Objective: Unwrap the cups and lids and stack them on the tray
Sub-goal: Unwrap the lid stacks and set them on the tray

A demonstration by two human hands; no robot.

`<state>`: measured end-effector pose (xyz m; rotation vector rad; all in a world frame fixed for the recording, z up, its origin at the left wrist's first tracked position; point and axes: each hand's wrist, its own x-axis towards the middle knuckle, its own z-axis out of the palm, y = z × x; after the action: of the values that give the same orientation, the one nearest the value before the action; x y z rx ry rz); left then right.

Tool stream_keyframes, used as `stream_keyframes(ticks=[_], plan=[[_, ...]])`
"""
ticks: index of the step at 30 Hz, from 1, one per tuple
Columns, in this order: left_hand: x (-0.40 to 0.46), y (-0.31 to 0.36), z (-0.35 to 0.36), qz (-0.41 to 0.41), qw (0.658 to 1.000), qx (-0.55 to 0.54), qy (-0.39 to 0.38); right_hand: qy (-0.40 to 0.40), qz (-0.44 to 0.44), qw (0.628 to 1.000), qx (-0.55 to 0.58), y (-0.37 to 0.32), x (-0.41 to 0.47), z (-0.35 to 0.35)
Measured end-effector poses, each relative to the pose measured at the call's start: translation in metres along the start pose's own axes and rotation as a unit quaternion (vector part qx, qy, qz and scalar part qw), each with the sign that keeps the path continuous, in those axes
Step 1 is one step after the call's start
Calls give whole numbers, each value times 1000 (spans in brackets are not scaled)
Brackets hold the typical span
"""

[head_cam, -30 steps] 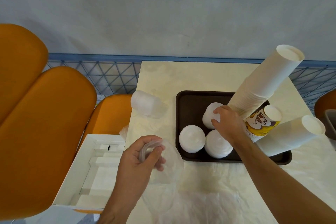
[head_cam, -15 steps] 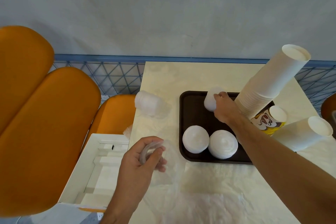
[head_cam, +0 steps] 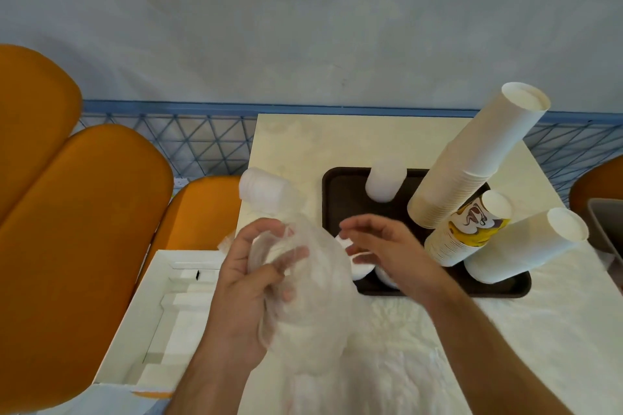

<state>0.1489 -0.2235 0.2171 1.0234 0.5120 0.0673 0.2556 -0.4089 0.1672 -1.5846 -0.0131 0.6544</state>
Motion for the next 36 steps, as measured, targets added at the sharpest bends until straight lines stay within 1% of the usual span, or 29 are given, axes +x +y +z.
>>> stream_keyframes(ticks=[2, 4, 5, 6, 7, 8, 9, 10, 11, 13, 15, 17, 19, 21, 22, 23, 24, 25, 26, 27, 29, 32, 33, 36], plan=[[0, 3, 3, -3, 998, -61, -16, -46, 71, 991, 106, 13, -18, 10], [0, 3, 4, 4, 993, -112, -36, -115, 141, 965, 189, 23, -34, 18], [0, 3, 3, 7, 990, -133, -48, -158, 153, 950, 220, 26, -41, 23], [0, 4, 3, 8, 987, -148, -58, -201, 143, 935, 253, 30, -48, 27], [0, 3, 2, 6, 986, -156, -62, -229, 121, 920, 293, 35, -53, 30], [1, 2, 1, 4, 985, -162, -63, -230, 97, 909, 335, 38, -58, 34], [1, 1, -1, 3, 984, -166, -64, -221, 69, 902, 364, 39, -62, 37], [1, 0, -2, 2, 984, -164, -65, -204, 37, 903, 375, 39, -65, 40], [-1, 0, -4, 0, 987, -149, -63, -173, 2, 915, 364, 38, -69, 44], [-3, -2, -7, -8, 994, -92, -56, -88, -51, 953, 286, 28, -74, 50], [-8, -5, -10, -6, 998, 1, -59, -2, -75, 974, 216, 18, -76, 51], [-15, -9, -12, -21, 988, 128, -81, 67, -83, 981, 164, 12, -80, 50], [-25, -11, -12, -43, 957, 249, -142, 128, -90, 984, 88, 5, -88, 49], [-35, -15, -5, -39, 912, 362, -187, 161, -98, 982, 27, 1, -98, 49], [-38, -19, 0, -21, 887, 418, -195, 171, -103, 980, 6, -1, -103, 49], [-39, -24, 3, 2, 866, 463, -188, 176, -106, 979, -12, 0, -105, 47], [-40, -27, 6, 30, 852, 494, -172, 181, -112, 977, -24, -1, -108, 46], [-40, -29, 10, 58, 846, 508, -152, 187, -123, 974, -28, -1, -112, 43], [-40, -28, 12, 79, 849, 506, -127, 189, -129, 973, -24, -1, -114, 39], [-39, -25, 13, 79, 858, 496, -109, 191, -126, 973, -17, -1, -116, 32], [-36, -21, 12, 78, 867, 482, -100, 188, -122, 974, 6, -2, -122, 15], [-29, -19, 14, 88, 860, 493, -100, 193, -103, 976, 7, 3, -129, -19], [-25, -20, 14, 84, 865, 487, -86, 199, -98, 975, 6, 5, -130, -30], [-23, -24, 22, 70, 898, 434, -36, 201, -77, 976, 16, 5, -140, -63]])
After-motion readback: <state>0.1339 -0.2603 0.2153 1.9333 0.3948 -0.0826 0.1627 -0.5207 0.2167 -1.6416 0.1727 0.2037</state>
